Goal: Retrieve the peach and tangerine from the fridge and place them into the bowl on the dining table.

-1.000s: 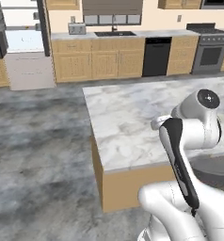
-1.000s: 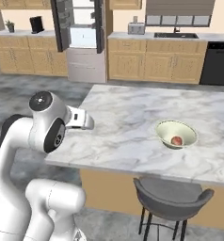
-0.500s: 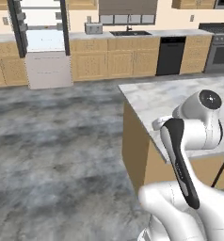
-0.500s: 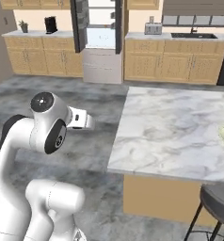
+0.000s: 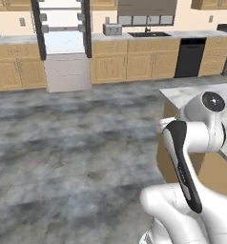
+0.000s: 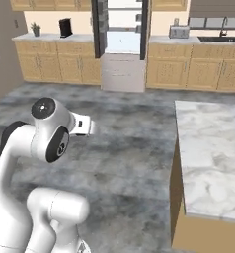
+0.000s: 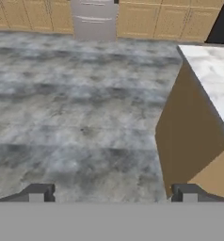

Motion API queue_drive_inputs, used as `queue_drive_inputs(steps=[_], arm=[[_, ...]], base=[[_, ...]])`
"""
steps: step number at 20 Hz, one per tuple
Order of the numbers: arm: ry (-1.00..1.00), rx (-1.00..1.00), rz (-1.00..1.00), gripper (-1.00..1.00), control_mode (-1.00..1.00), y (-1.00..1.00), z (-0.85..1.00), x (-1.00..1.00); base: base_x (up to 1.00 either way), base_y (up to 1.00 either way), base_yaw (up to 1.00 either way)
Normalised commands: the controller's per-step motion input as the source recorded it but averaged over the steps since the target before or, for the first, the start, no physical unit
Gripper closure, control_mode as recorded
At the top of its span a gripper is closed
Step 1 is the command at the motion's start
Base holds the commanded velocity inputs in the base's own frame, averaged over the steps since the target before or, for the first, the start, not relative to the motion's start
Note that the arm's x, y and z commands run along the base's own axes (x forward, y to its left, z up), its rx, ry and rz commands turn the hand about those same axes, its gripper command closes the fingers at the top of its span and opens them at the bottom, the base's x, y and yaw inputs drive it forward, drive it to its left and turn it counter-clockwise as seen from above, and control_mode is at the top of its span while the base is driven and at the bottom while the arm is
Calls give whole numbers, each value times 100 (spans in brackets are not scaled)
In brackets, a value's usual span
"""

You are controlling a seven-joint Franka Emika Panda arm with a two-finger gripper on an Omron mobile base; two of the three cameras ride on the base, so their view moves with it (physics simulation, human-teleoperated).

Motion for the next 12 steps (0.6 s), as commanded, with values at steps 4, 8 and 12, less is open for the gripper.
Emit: queue_drive_inputs(steps=[4, 8, 12], arm=[[0, 0, 0, -100, 100, 0, 0, 0], [0, 0, 0, -100, 100, 0, 0, 0], [0, 0, 0, -100, 100, 0, 0, 0]], base=[[100, 46, 0], [100, 16, 0], [100, 0, 1]])
